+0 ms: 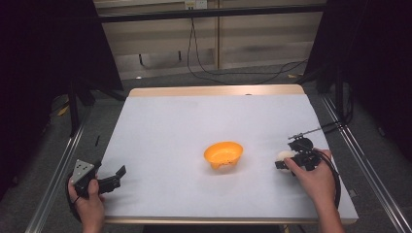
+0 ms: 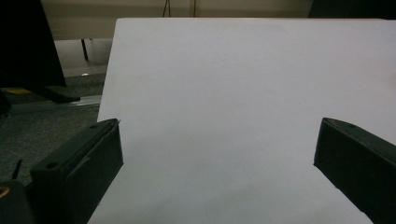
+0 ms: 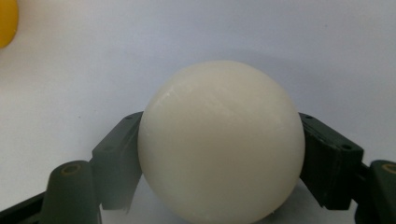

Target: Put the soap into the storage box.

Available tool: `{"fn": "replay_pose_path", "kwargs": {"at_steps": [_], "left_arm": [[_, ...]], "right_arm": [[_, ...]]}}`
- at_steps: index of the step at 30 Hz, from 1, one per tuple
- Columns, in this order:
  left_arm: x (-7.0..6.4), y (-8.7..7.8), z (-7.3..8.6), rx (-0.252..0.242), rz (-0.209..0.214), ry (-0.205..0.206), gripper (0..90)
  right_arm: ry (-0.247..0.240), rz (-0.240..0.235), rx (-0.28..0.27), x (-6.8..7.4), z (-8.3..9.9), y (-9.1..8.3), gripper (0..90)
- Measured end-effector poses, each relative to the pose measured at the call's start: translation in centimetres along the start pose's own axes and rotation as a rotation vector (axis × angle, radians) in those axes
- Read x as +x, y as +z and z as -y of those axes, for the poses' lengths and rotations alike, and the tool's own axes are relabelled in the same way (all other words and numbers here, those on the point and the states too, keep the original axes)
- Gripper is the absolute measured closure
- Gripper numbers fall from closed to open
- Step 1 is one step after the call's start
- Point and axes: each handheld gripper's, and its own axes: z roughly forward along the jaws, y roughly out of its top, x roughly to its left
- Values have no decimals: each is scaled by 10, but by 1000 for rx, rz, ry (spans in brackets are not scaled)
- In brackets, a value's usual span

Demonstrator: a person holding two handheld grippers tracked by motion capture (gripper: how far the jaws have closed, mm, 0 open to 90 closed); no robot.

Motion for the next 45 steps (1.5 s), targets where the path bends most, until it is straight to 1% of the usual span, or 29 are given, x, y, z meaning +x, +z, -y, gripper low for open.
{"fn": "replay_pose_path", "kwargs": {"at_steps": [1,2,4,5,6,7,8,9,11,13,14,17,19,20,22,26,27,28,33,35,36,37,38,41,42,45], "left_arm": [[0,0,0,3,-1,3,10],[0,0,0,3,-1,3,10],[0,0,0,2,0,5,10],[0,0,0,1,1,4,10],[0,0,0,-1,2,-3,10],[0,0,0,-1,1,-3,10],[0,0,0,0,0,1,11],[0,0,0,1,0,2,11],[0,0,0,1,-6,1,11],[0,0,0,3,-4,5,10],[0,0,0,4,-5,4,10],[0,0,0,3,-4,5,10],[0,0,0,3,-1,-1,10],[0,0,0,3,3,-1,10],[0,0,0,4,-2,-2,10],[0,0,0,2,1,-5,11],[0,0,0,2,0,-1,11],[0,0,0,2,4,-3,11],[0,0,0,3,1,-3,11],[0,0,0,5,0,-1,11],[0,0,0,8,-1,1,11],[0,0,0,8,-1,1,11],[0,0,0,8,-1,1,11],[1,0,0,9,-1,0,11],[1,0,0,9,-1,0,11],[1,0,0,9,-1,0,11]], "right_arm": [[3,-7,-5,0,-1,-2,241],[-5,-13,-5,1,-1,-3,241],[-7,-14,-7,2,-2,-5,241],[-24,-17,-8,4,-5,-9,241],[-22,-19,-14,6,-7,-11,241],[-32,-19,-16,7,-8,-14,241],[-30,-23,-20,9,-10,-16,241],[-43,-26,-25,10,-12,-18,241],[-48,-24,-30,12,-13,-20,241],[-59,-19,-29,15,-16,-23,241],[-71,-6,-36,19,-20,-25,241],[-80,-13,-40,23,-23,-27,241],[-92,-23,-47,30,-28,-30,241],[-92,-23,-47,30,-28,-30,241],[-99,-34,-53,38,-33,-31,241],[-113,-49,-54,45,-39,-31,240],[-113,-49,-54,45,-39,-31,240],[-121,-58,-52,49,-41,-30,240],[-127,-63,-60,58,-46,-29,240],[-122,-64,-65,60,-47,-28,240],[-129,-75,-69,63,-49,-28,240],[-129,-75,-69,63,-49,-28,240],[-134,-79,-70,67,-51,-27,240],[-140,-83,-72,71,-52,-25,240],[-151,-83,-67,75,-55,-24,240],[-154,-87,-71,78,-56,-24,240]]}}
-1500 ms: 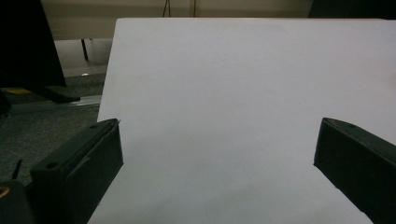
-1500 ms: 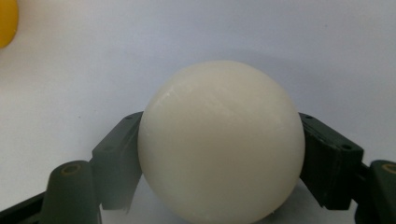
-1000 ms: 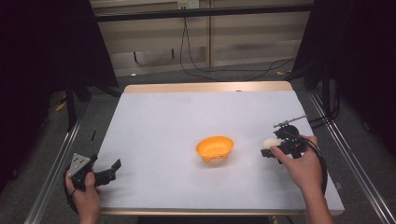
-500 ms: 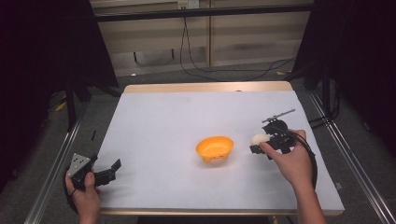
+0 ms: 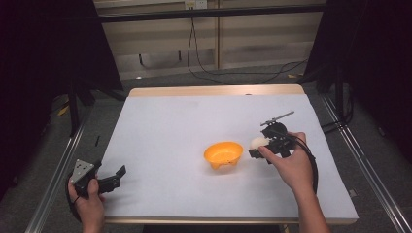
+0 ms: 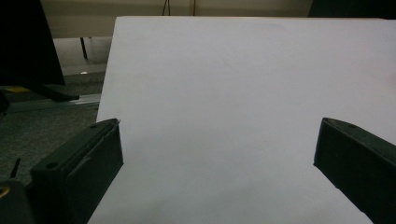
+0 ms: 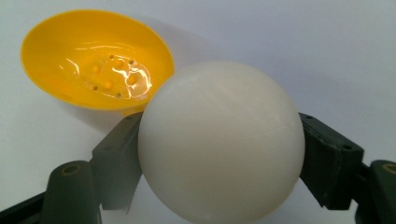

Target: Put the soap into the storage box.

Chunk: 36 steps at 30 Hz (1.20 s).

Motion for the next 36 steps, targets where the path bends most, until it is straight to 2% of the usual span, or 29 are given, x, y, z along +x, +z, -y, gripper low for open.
{"fn": "replay_pose_path", "kwargs": {"at_steps": [9,11,15,21,36], "left_arm": [[-1,1,0,-3,4,-16,11],[0,0,0,5,-1,0,11],[0,1,0,9,3,4,11],[1,1,0,11,0,-1,10],[1,1,0,12,6,-7,10]], "right_arm": [[-24,-19,1,15,-12,4,240],[-25,-19,2,16,-13,5,240],[-32,-29,2,22,-17,6,240],[-65,-44,-5,33,-25,14,240],[-89,-62,9,55,-38,29,240]]}}
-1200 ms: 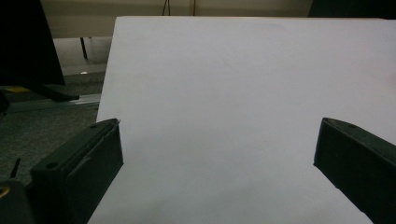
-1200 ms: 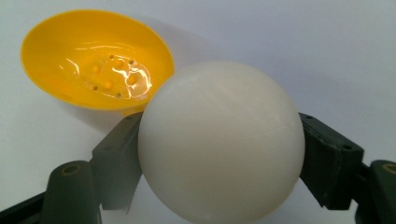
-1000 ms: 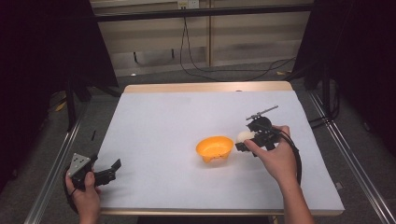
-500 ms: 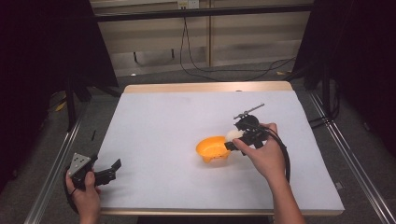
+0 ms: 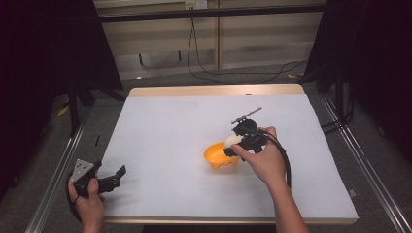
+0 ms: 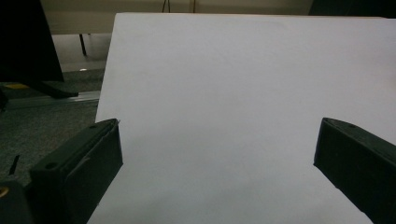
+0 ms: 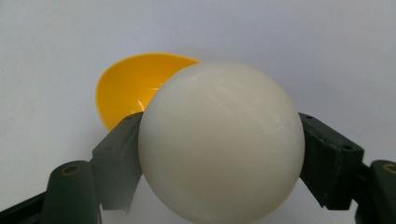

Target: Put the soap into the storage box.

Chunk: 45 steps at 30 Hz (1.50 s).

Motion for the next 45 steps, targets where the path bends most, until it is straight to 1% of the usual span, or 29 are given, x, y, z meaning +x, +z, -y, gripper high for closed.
{"fn": "replay_pose_path", "kwargs": {"at_steps": [1,4,9,10,15,17,18,22,24,25,27,28,29,31,32,33,34,35,36,37,38,41,45], "left_arm": [[0,0,0,0,0,0,10],[0,0,0,0,1,-2,10],[0,0,0,0,-2,-4,9],[0,0,0,0,-1,-4,10],[0,0,0,-1,0,-7,9],[0,0,0,0,0,-6,9],[1,0,0,0,1,-6,9],[1,0,0,0,1,-7,9],[1,0,0,-3,6,-6,9],[1,-1,0,-2,4,1,9],[1,-1,0,-3,-4,-1,8],[1,0,0,-5,-5,-5,8],[1,0,0,-2,1,-8,8],[1,-1,0,-3,-5,-1,7],[1,0,0,-5,6,-9,7],[1,-1,0,-7,7,-8,6],[1,-1,0,-7,5,-5,6],[1,-1,0,-7,6,-4,7],[1,-1,0,-8,6,-4,6],[1,-1,0,-7,6,-5,7],[0,-1,0,-11,7,-7,7],[0,-1,0,-11,7,-7,7],[0,0,0,-9,6,-8,7]], "right_arm": [[-8,-3,4,1,0,1,240],[-11,-7,8,6,-3,8,240],[-11,-5,18,10,-5,14,240],[-8,1,17,11,-5,16,240],[9,5,20,14,-6,24,239],[23,10,34,16,-6,30,239],[23,10,34,16,-6,30,239],[50,11,52,16,-4,36,239],[46,8,51,15,-4,38,239],[53,9,56,15,-3,38,239],[53,8,60,15,-3,39,239],[61,8,62,16,-3,38,238],[61,8,62,16,-3,38,238],[67,0,59,16,-3,37,238],[69,-2,14,14,-3,32,235],[81,-19,-5,12,-3,28,235],[81,-19,-5,12,-3,28,235],[88,-32,-15,11,-4,24,235],[85,-34,-32,11,-5,22,235],[82,-34,-37,11,-5,20,234],[78,-31,-50,11,-4,15,220],[80,-25,-64,10,-3,11,199],[81,-10,-102,4,4,0,147]]}}
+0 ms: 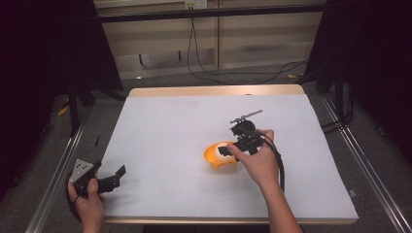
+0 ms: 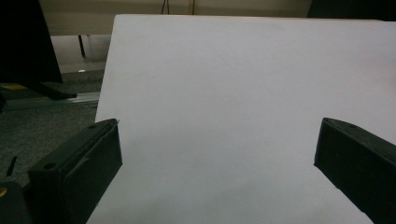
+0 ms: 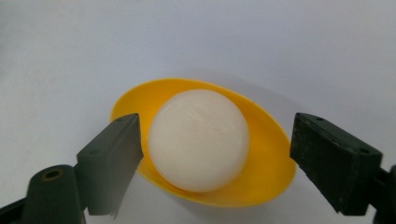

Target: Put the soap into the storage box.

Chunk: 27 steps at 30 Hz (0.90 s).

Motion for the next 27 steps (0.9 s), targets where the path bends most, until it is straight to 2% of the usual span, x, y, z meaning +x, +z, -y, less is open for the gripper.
{"fn": "replay_pose_path", "kwargs": {"at_steps": [4,7,12,16,21,26,27], "left_arm": [[0,-1,0,-6,-3,5,7],[0,-1,0,-8,-3,4,7],[-1,-1,0,-5,-6,18,8],[-1,0,0,-6,-2,9,7],[-1,0,0,-2,-5,12,7],[0,-1,0,-2,-6,18,7],[-1,0,0,-3,-2,7,7]], "right_arm": [[3,7,-40,-8,7,-10,112],[16,31,-47,-14,13,-16,113],[37,31,-65,-29,27,-26,56],[39,32,-63,-42,40,-33,5],[78,44,-89,-63,61,-43,0],[92,61,-98,-74,73,-49,0],[94,70,-98,-77,76,-51,0]]}}
